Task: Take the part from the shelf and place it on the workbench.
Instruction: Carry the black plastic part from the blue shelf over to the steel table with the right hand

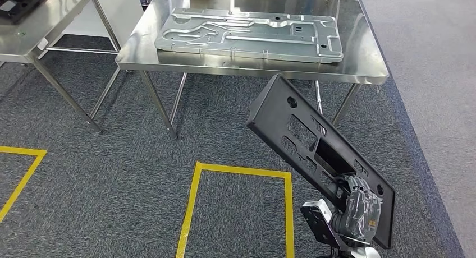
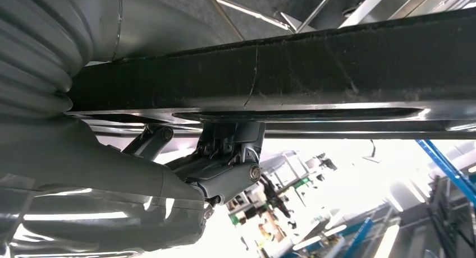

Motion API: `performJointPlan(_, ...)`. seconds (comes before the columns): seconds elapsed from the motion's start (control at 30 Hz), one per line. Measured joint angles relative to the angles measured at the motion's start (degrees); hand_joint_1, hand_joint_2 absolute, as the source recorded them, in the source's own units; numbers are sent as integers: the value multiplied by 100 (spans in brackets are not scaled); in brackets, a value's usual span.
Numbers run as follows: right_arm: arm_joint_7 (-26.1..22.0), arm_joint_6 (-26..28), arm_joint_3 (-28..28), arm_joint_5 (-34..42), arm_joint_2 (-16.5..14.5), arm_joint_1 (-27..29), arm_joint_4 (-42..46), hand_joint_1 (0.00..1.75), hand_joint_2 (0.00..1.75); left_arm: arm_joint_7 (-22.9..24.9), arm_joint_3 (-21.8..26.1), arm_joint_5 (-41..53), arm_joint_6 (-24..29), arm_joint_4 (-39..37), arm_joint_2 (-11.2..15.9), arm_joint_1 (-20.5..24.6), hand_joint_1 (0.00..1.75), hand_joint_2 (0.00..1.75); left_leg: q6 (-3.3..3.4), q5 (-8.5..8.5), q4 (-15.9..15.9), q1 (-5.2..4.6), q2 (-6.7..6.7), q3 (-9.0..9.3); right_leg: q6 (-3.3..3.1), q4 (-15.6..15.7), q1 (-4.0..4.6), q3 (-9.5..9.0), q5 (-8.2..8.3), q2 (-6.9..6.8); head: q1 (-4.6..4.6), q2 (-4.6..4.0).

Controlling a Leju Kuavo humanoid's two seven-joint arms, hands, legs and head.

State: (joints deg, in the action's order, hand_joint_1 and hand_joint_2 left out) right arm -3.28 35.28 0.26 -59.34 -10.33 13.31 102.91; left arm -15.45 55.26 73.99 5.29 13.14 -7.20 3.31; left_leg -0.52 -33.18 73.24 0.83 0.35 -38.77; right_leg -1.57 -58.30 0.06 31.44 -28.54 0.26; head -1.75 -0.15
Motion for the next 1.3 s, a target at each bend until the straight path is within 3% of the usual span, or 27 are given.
performJointPlan(0.07, 38, -40, 20, 34, 86, -103, -56, 175, 175, 3, -20, 36, -1, 0, 20, 1, 0, 175, 88, 495, -735, -36, -2, 244, 11, -5, 27, -85, -66, 5, 1, 0)
performJointPlan(0.1, 60, -71, 31, 87, 130, -175, -86, 175, 175, 8, -35, 65, -2, 0, 29, 6, 0, 175, 128, 634, -1061, -55, -1, 365, 27, -15, 38, -103, -95, 9, 1, 0)
performJointPlan(0.2, 129, -158, 44, 298, 253, -452, -186, 175, 175, 37, -99, 145, -10, 0, 41, 30, 0, 175, 179, 660, -1358, -92, 0, 461, 106, -10, 32, -82, -119, 11, 1, 0)
performJointPlan(0.3, 149, -243, 44, 472, 371, -688, -280, 175, 175, 41, -144, 194, -22, 0, 37, 50, 0, 175, 240, 690, -1496, -33, -5, 566, 201, -120, 34, -72, -225, 2, 2, 0)
performJointPlan(0.33, 155, -279, 45, 540, 407, -765, -321, 175, 175, 41, -156, 210, -23, 0, 35, 63, 0, 175, 258, 695, -1540, -14, -5, 610, 236, -360, 19, 40, -344, 0, 2, 0)
performJointPlan(0.4, 189, -363, 47, 751, 458, -955, -464, 175, 175, 43, -193, 250, -26, 0, 35, 96, 0, 175, 276, 676, -1565, -6, -4, 649, 302, -1107, -41, 482, -615, -3, 2, 0)
performJointPlan(0.43, 210, -420, 48, 906, 482, -1056, -563, 175, 175, 46, -216, 268, -27, 0, 35, 110, 0, 175, 275, 660, -1564, -4, -4, 662, 333, -1405, -73, 696, -660, -6, 2, 0)
performJointPlan(0.47, 228, -474, 48, 1079, 505, -1149, -666, 175, 175, 50, -238, 285, -28, 0, 35, 119, 0, 175, 266, 640, -1563, 1, -6, 682, 360, -1518, -103, 822, -595, -10, 2, 0)
performJointPlan(0.5, 235, -515, 48, 1229, 524, -1234, -756, 175, 175, 54, -254, 293, -29, 0, 34, 123, 0, 175, 251, 615, -1559, 10, -9, 712, 383, -1402, -131, 831, -413, -15, 2, 0)
performJointPlan(0.57, 225, -553, 49, 1411, 543, -1387, -897, 175, 175, 65, -269, 302, -30, 0, 33, 123, 0, 175, 193, 548, -1545, 31, -17, 774, 420, -716, -175, 592, 81, -27, 2, 0)
performJointPlan(0.63, 208, -559, 57, 1455, 545, -1519, -992, 175, 175, 75, -273, 303, -30, 0, 33, 141, 0, 175, 113, 486, -1518, 21, -26, 796, 398, -161, -165, 382, 293, -29, 2, 0)
performJointPlan(0.73, 205, -565, 71, 1468, 546, -1597, -1088, 175, 175, 85, -276, 304, -29, 0, 33, 164, 0, 175, 3, 444, -1540, 15, -31, 815, 263, -54, -136, 341, 235, -22, 1, 0)
performJointPlan(0.8, 197, -579, 81, 1465, 548, -1630, -1120, 175, 175, 97, -278, 313, -29, 0, 31, 165, 0, 175, -49, 339, -1383, 32, -29, 777, 168, -28, -137, 291, 207, -21, 1, 0)
performJointPlan(0.83, 188, -608, 96, 1468, 549, -1657, -1127, 175, 175, 108, -278, 322, -28, 0, 30, 168, 0, 175, -59, 222, -1133, 37, -29, 661, 125, -16, -134, 259, 192, -22, 0, 0)
performJointPlan(0.9, 169, -709, 151, 1500, 550, -1710, -1146, 175, 175, 132, -278, 338, -26, 0, 32, 167, 0, 175, -53, -57, -352, 32, -30, 240, 61, -16, -98, 206, 145, -21, 1, 0)
performJointPlan(0.93, 162, -764, 188, 1523, 550, -1727, -1158, 175, 175, 141, -278, 345, -25, 0, 33, 162, 0, 175, -43, -131, -3, 27, -30, 16, 39, -17, -73, 174, 118, -18, 1, 0)
performJointPlan(0.97, 158, -806, 223, 1542, 550, -1736, -1170, 175, 175, 145, -278, 349, -25, 0, 35, 155, 0, 175, -25, -102, 176, 18, -31, -137, 23, -18, -46, 137, 88, -15, 1, 0)
performJointPlan(1.0, 157, -832, 256, 1551, 550, -1743, -1178, 175, 175, 146, -278, 352, -25, 0, 35, 150, 0, 175, 5, 38, 138, 5, -31, -189, 13, -19, -20, 92, 56, -12, 0, 0)
performJointPlan(1.03, 156, -846, 286, 1554, 550, -1754, -1182, 175, 175, 147, -278, 355, -25, 0, 35, 147, 0, 175, 52, 276, -121, -15, -32, -133, 7, -19, 6, 39, 21, -9, 0, 0)
performJointPlan(1.1, 153, -851, 338, 1554, 550, -1796, -1185, 175, 175, 147, -278, 356, -25, 0, 43, 147, 0, 175, 184, 717, -857, -74, -32, 122, 11, -18, 52, -51, -55, -9, 1, 0)
performJointPlan(1.13, 151, -851, 358, 1555, 550, -1821, -1188, 175, 175, 147, -278, 356, -25, -1, 46, 150, 0, 175, 232, 814, -1131, -100, -29, 235, 25, -21, 61, -70, -84, -7, 1, 0)
performJointPlan(1.2, 147, -852, 382, 1557, 551, -1849, -1197, 175, 175, 148, -278, 356, -25, -2, 52, 153, 0, 175, 268, 793, -1317, -136, -25, 324, 73, -14, 52, -69, -115, -11, 1, 0)
performJointPlan(1.3, 135, -941, 424, 1570, 562, -1868, -1197, 175, 175, 135, -280, 356, -26, -2, 48, 143, 0, 175, 282, 802, -1485, -91, -33, 427, 160, -74, 36, -68, -185, -21, 2, 0)
